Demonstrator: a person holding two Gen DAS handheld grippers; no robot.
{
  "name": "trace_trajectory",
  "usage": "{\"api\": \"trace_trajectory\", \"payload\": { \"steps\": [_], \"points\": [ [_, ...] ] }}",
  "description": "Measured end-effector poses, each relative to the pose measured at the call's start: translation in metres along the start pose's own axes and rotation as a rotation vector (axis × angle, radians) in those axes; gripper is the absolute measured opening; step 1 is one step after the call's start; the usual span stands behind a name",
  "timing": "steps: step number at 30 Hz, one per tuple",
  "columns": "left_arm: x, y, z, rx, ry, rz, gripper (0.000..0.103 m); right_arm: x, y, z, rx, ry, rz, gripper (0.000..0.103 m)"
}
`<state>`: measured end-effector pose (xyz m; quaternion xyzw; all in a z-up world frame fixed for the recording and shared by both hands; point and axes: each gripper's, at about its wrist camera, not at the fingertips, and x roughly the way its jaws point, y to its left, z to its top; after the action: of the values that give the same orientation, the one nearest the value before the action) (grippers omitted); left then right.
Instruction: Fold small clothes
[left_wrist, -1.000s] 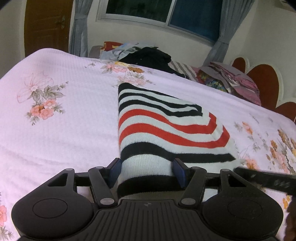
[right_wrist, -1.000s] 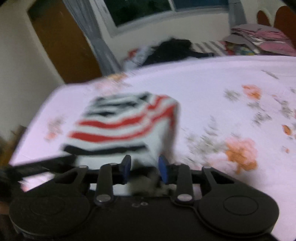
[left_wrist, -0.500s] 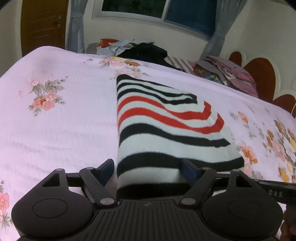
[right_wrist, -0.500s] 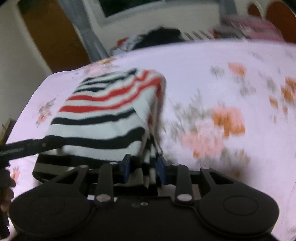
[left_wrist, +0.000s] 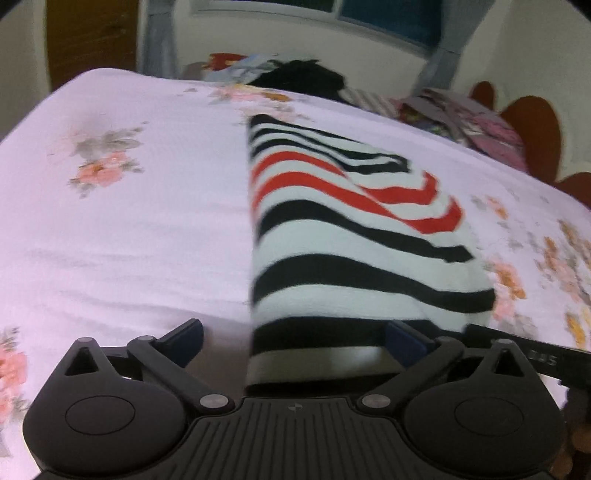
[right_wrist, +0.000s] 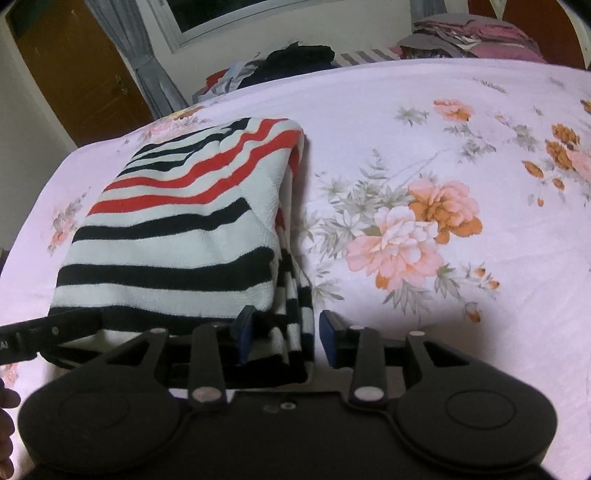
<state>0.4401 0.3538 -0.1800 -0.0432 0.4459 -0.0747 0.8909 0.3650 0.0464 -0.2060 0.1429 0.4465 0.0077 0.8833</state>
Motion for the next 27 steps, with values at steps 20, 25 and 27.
{"api": "trace_trajectory", "payload": {
  "steps": [20,25,27],
  "points": [
    [-0.105,-0.037,-0.022,0.047,-0.137,0.236,0.103,-0.096,-0.001,-0.009,-0.065,-0.073,0.100,0.079],
    [-0.151,-0.047,-0.044,0.035,-0.148,0.254,0.103,-0.149,0.003,-0.033,-0.155,-0.090,0.137,0.085],
    [-0.172,-0.051,-0.056,0.027,-0.171,0.256,0.103,-0.171,0.003,-0.041,-0.172,-0.107,0.141,0.088]
  ]
}}
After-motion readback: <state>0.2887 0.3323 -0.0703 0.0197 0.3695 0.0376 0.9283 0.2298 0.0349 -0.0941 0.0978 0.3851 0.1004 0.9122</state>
